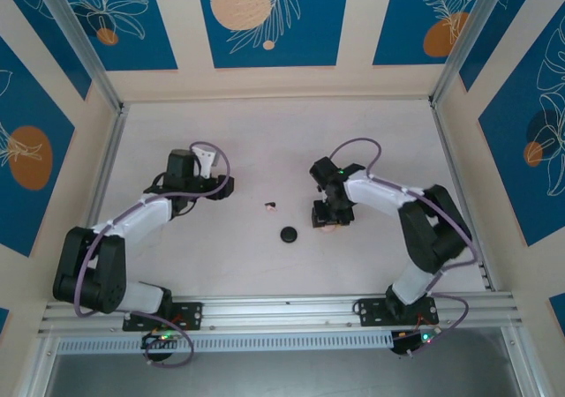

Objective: Insert the wireless bluetooth earbuds into the charging case

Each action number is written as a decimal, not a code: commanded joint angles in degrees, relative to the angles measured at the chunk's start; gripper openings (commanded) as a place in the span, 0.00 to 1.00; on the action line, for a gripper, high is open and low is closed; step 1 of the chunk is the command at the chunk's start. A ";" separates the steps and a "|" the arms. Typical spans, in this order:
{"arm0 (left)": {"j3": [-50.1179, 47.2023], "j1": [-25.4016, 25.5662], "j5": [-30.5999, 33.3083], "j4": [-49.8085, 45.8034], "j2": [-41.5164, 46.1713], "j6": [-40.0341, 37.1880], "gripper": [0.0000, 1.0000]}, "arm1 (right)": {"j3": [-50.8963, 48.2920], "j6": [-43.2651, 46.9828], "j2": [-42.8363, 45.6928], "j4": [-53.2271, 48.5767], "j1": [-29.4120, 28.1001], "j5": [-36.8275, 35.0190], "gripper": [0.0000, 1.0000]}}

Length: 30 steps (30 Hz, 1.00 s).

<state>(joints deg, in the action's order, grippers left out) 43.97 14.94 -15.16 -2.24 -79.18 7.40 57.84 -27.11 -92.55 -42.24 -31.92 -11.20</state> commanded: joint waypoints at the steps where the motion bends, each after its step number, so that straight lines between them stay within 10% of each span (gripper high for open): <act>1: 5.73 0.78 -5.87 -7.70 2.00 1.71 0.63 | -3.32 6.51 8.52 13.89 -0.38 -0.74 0.43; 12: 21.10 2.28 -18.48 -24.70 0.94 7.36 0.56 | -15.84 25.48 23.16 47.12 -1.98 12.90 0.39; 30: 30.83 11.49 -25.14 -41.95 -5.45 2.01 0.53 | -12.70 42.04 18.05 54.15 -13.69 8.63 0.38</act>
<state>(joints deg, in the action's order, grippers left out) 73.63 24.62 -39.40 -40.75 -84.47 11.42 42.65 11.86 -73.65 8.95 -44.95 -1.72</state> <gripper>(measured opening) 0.531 0.459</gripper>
